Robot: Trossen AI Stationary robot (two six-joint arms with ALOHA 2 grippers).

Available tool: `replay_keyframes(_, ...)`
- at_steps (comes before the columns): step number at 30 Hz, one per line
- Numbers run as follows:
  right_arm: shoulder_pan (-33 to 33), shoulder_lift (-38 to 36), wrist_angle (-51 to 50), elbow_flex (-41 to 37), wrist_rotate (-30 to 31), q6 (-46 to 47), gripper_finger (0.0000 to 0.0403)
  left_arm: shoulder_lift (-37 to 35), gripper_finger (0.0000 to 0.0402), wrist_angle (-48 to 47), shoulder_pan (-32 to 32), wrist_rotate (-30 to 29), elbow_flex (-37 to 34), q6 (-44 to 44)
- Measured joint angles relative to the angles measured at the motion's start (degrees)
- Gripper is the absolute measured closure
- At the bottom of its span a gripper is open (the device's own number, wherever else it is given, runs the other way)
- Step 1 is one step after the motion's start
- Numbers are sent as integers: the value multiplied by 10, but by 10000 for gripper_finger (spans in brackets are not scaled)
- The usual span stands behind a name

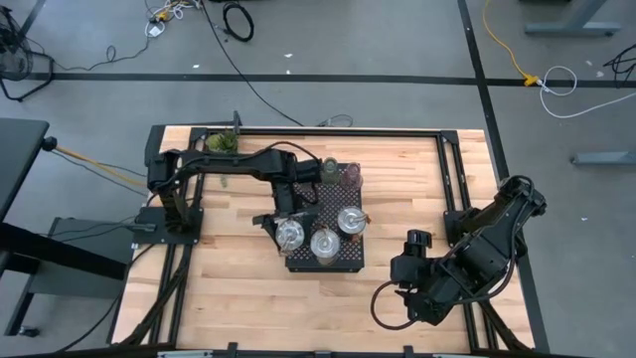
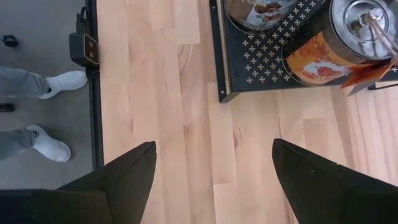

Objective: Pick & Place candle stick holders
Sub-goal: Put the brown scented candle on the shelf

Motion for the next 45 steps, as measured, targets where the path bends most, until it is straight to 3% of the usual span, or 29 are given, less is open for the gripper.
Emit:
replay_keyframes(14, 3, 0, -11, -1, 5, 3, 85, 13, 49, 26, -3, 3, 0, -1)
replay_keyframes(20, 3, 0, -6, -1, 5, 5, 85, 13, 14, 27, -7, 2, 0, 0)
replay_keyframes(26, 3, 0, -3, -1, 5, 5, 85, 13, 33, 26, -6, 3, 0, 0)
replay_keyframes(33, 3, 0, -4, -1, 5, 5, 85, 13, 8, 27, -3, -6, 5, 8)
replay_keyframes(45, 3, -2, -7, -1, 11, 5, 85, 13, 21, 22, -2, -11, 52, 0)
